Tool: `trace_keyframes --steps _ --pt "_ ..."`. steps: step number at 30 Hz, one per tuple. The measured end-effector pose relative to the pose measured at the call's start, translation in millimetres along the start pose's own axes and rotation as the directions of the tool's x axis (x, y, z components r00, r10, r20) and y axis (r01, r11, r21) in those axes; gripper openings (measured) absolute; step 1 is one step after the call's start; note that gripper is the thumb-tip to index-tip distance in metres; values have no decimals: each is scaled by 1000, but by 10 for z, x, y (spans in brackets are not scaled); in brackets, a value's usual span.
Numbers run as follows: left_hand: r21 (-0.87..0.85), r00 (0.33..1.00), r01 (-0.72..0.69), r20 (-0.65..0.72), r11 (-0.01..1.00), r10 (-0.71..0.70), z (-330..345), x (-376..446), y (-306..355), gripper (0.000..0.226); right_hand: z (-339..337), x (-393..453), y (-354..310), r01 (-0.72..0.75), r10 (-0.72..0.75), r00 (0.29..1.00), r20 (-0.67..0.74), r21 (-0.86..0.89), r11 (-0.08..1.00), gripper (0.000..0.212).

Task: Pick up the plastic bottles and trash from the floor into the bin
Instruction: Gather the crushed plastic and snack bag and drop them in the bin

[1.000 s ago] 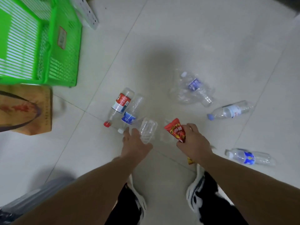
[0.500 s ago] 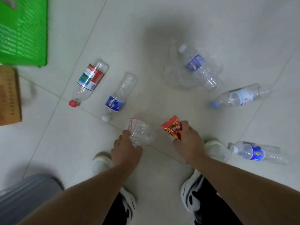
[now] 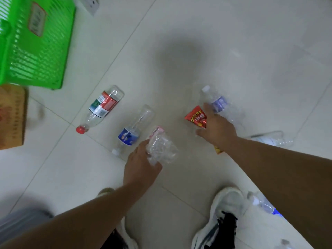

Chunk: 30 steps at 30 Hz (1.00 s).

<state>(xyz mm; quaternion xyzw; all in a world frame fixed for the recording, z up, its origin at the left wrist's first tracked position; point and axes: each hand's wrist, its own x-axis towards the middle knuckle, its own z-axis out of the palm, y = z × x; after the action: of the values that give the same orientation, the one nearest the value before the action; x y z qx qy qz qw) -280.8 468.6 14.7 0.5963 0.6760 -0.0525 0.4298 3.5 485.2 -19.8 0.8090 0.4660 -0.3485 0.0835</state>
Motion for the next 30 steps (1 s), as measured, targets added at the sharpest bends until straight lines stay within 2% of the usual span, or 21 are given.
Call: trace_keyframes --steps 2,4,8,13,18,22,27,30 --pt "-20 1000 -11 3 1000 11 114 133 -78 78 274 25 -11 -40 41 998 44 -5 999 75" --pt "-24 1000 -15 4 1000 15 170 152 -150 78 511 -138 -50 -21 22 1000 4 -51 998 54" --pt "-16 1000 17 17 1000 -17 44 -213 -235 73 588 -869 -154 -49 48 999 13 37 998 33" --pt "15 993 119 5 993 -119 -525 -932 -119 71 -40 -1708 -249 0 -1 1000 30 37 999 29" --pt "-34 990 136 -44 990 -137 -1263 -1396 264 67 -914 -2100 -506 87 -87 996 18 -7 996 29" --pt "-75 982 136 -124 988 -145 -1747 -1636 534 75 -1453 -2258 -799 134 -134 991 23 -8 991 32" --pt "-212 946 167 -241 963 -217 -2035 -1948 642 78 -1823 -2530 -1095 235 -234 972 21 -26 972 32" --pt "-309 924 195 -262 931 -280 -2114 -2161 637 81 -1952 -2752 -1251 296 -295 955 37 -28 955 33"
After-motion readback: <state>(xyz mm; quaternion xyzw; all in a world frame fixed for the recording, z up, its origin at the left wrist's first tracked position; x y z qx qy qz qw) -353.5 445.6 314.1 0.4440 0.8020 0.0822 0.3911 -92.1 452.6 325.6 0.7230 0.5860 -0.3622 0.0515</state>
